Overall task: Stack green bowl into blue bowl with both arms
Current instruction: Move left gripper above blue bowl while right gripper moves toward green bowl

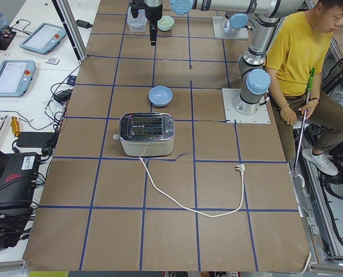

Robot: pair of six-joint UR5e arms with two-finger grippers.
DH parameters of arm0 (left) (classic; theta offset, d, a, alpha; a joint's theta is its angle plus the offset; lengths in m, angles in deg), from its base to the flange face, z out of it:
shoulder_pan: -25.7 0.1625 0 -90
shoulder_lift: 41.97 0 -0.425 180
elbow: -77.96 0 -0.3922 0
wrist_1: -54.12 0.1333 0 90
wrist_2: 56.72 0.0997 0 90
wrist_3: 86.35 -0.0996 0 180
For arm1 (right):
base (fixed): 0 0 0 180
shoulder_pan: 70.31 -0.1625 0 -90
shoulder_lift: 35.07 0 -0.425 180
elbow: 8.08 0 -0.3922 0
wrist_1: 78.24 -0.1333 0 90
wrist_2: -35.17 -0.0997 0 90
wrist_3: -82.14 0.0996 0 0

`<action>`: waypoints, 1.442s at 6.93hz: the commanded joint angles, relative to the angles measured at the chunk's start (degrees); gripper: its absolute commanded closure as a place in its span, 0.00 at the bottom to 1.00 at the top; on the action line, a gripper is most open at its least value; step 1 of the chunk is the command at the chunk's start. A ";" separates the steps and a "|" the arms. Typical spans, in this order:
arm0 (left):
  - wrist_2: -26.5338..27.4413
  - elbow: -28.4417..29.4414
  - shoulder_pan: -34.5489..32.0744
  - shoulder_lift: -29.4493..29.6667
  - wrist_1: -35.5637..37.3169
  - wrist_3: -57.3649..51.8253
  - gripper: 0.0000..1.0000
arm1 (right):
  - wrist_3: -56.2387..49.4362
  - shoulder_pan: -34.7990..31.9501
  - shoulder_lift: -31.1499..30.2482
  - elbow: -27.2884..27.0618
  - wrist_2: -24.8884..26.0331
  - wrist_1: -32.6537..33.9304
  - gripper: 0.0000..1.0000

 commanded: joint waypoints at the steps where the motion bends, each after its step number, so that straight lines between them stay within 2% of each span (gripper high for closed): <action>1: -0.22 -0.34 0.00 -0.06 0.03 -0.11 0.00 | -0.22 0.00 0.04 0.08 -0.01 0.34 0.00; 4: 0.30 -0.51 0.00 -0.15 0.03 -0.29 0.00 | 1.79 -0.09 -0.04 0.08 -2.28 0.61 0.00; 8: 0.39 -0.69 0.62 0.11 0.12 -0.37 0.00 | 1.80 -0.09 -0.04 0.08 -2.04 0.61 0.00; 9: 0.48 -1.65 1.75 0.99 0.64 -0.46 0.00 | 1.80 -0.09 0.04 0.00 -1.51 0.26 0.00; 10: 0.30 -5.14 4.55 1.61 1.43 -5.16 0.00 | 1.89 -0.09 0.22 0.00 -1.33 0.25 0.00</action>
